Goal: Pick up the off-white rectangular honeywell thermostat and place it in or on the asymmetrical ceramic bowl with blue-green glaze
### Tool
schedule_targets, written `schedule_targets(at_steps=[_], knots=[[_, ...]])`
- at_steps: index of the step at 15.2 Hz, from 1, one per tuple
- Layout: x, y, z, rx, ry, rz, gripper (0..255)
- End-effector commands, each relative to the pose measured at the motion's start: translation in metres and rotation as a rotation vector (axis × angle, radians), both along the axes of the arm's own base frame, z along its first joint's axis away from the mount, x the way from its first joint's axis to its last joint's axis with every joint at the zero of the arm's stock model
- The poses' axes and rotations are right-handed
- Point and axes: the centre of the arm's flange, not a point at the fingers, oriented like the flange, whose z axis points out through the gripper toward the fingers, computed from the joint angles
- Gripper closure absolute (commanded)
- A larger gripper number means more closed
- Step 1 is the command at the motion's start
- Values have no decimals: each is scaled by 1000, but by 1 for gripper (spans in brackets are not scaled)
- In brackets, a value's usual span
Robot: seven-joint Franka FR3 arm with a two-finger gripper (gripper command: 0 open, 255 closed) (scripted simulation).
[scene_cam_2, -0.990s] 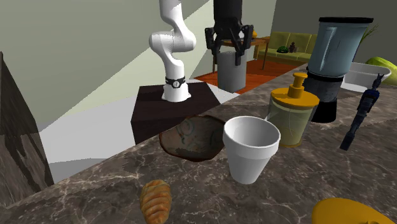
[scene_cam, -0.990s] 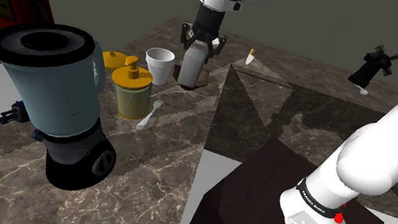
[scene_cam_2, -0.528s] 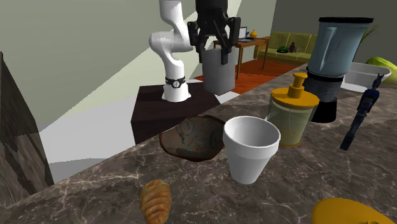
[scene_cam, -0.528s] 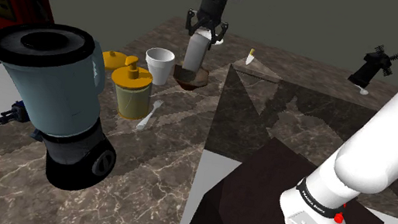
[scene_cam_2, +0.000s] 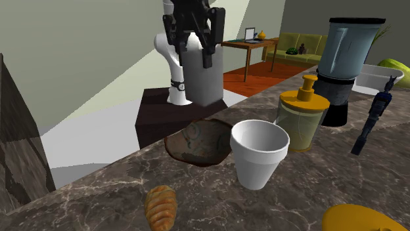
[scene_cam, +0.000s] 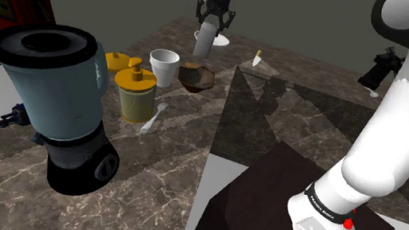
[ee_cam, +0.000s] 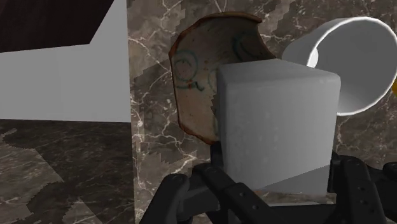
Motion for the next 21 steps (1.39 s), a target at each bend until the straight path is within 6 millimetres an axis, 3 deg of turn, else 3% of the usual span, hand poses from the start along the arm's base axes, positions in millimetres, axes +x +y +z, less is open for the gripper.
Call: schedule_targets(at_steps=[1, 21], knots=[[5, -6, -2, 0, -1, 1, 255], [5, -6, -102, 0, -1, 1, 255]])
